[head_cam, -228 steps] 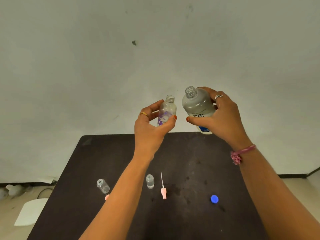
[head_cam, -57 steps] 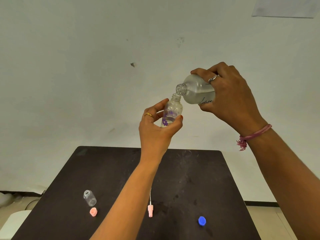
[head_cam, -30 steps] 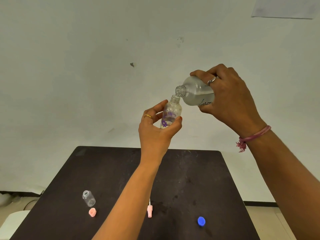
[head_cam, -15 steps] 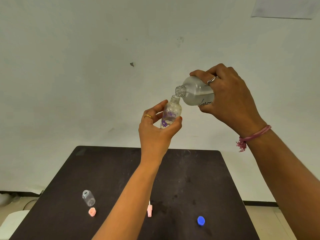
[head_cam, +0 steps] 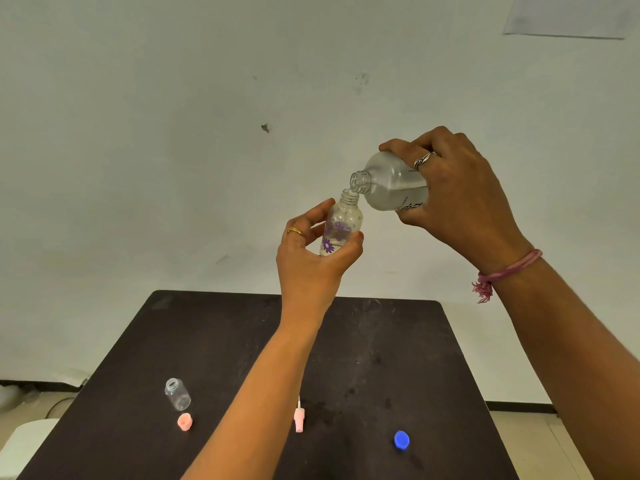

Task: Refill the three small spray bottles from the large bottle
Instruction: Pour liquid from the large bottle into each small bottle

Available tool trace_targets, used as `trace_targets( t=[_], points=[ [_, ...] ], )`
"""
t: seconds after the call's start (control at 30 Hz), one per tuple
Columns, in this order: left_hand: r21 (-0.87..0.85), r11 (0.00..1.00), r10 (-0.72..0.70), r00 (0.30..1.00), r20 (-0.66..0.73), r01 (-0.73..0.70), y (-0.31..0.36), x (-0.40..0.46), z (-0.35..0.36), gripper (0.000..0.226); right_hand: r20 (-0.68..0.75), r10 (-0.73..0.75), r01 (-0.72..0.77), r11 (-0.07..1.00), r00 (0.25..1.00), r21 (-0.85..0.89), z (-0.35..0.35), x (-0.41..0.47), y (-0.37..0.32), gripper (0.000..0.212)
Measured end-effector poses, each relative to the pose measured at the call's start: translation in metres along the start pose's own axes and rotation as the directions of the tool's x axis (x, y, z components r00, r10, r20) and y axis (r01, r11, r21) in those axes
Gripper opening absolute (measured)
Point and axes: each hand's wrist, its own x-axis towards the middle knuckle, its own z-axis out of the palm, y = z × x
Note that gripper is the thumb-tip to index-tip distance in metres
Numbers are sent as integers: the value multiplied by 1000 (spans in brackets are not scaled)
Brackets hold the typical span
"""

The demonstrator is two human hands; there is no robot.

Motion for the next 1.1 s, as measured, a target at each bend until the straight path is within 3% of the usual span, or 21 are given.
trace_targets(
  t=[1.1],
  points=[
    [-1,1000,-17,1000,-22,17,1,-4,-1,51,-1,0,0,1000,1000,-14,-5,-1,-3,72]
  ],
)
